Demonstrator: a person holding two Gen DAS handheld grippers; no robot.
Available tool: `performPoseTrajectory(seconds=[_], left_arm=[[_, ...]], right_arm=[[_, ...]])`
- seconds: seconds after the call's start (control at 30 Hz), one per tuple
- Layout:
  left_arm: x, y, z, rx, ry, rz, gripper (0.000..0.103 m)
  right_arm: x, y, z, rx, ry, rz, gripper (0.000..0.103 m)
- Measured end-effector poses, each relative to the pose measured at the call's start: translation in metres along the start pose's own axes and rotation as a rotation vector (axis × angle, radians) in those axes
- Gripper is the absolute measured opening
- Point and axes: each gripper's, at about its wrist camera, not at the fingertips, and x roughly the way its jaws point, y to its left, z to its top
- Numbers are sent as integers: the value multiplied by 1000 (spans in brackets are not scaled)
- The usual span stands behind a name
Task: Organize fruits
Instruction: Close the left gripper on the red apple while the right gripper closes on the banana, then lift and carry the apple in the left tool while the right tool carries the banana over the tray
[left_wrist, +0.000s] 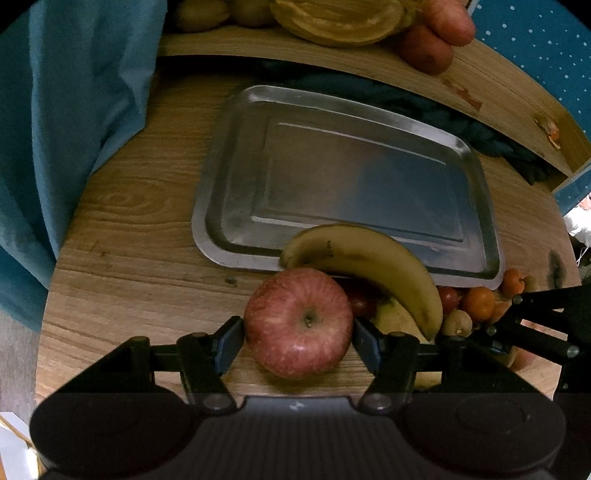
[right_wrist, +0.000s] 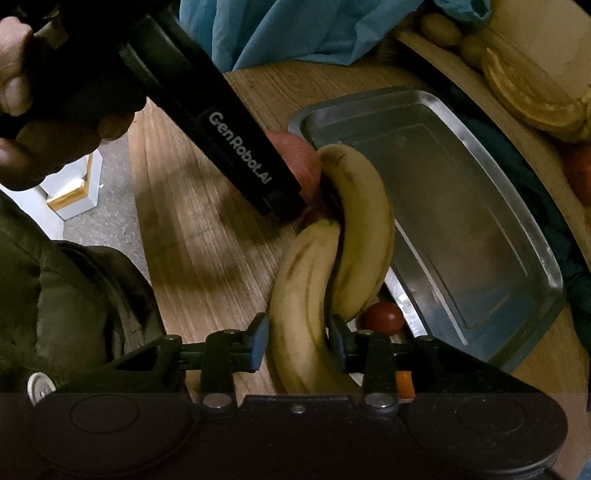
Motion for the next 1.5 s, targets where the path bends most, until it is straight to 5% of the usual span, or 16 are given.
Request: performPoseTrajectory(seconds=[0.37,0.67,1.5], left_arm=[[-1,3,0,-3,2,5,69],[-4,10,-1,-19,-2,8,68],[-38,20,26,-21,-112,21,69]], right_arm=[[4,2,-1,21,-13,-4,36],[1,-1,-7,172,-68,102,36],[-44,-34,1,437,-333,143,36]])
